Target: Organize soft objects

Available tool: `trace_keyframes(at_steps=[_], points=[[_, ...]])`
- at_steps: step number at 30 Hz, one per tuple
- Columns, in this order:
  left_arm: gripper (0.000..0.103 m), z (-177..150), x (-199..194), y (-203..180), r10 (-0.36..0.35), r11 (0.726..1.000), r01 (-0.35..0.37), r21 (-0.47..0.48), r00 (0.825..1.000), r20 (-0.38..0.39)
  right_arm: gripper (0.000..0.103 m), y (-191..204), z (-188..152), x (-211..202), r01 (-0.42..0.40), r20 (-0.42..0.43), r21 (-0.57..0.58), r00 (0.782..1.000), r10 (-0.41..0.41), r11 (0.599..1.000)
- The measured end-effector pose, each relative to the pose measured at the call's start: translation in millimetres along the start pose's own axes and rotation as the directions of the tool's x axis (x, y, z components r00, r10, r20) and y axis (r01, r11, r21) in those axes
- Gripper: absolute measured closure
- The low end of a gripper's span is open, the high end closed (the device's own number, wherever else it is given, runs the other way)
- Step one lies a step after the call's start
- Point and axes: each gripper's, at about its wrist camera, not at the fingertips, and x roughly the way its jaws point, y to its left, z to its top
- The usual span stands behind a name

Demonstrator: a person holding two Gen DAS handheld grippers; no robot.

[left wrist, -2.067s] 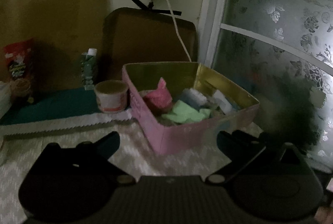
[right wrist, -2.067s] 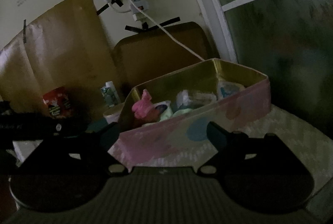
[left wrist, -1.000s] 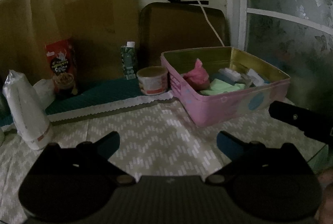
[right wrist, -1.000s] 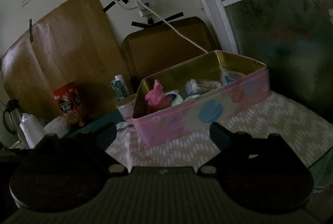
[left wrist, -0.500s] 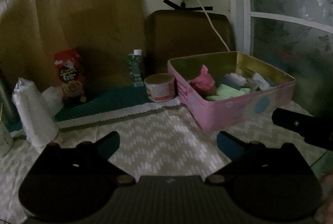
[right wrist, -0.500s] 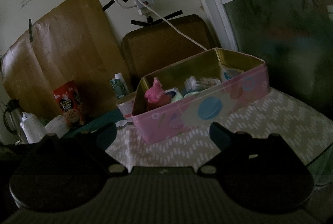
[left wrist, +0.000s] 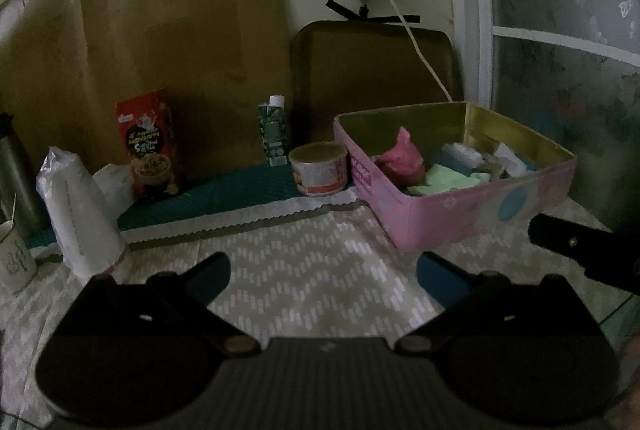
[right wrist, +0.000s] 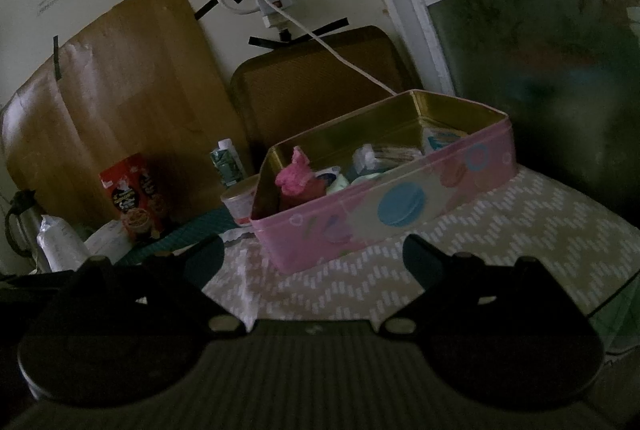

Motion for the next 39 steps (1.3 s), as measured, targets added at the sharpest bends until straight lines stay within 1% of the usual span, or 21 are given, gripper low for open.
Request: trace_keyframes(at_steps=[4,9,16,18,30,39], points=[[0.000,2,-7,0,-0.015,1.000,0.016,-0.014,1.000,0.023,0.005,0,1,0,0.000,-0.002,0.000,1.000,0.000,1.000],[0.000,4,-16,-1,0.006,1.000,-0.005,-0.016,0.998,0.063,0.005,0,1,0,0.000,-0.002,0.000,1.000,0.000,1.000],[0.000,6,-18,2,0.045,0.999,-0.043,-0.024,0.997,0.066,0.005,1,1,0,0.005,0.001,0.003,1.000,-0.005,1.000],[0.000,6,-18,4,0.046,0.999,-0.044,-0.027,0.997,0.065,0.005,1,1,0,0.004,-0.001,0.004,1.000,-0.004,1.000],[0.000,3,-12,3,0.030,0.999,-0.029,-0.032,0.999,0.019,0.005,3,-2,0,0.006,-0.007,0.003,1.000,-0.006,1.000],[0.000,-5,0,-2,-0.010,1.000,0.008,-0.026,0.998,-0.060,0.005,1,-6,2,0.013,-0.019,0.010,1.000,-0.013,1.000]])
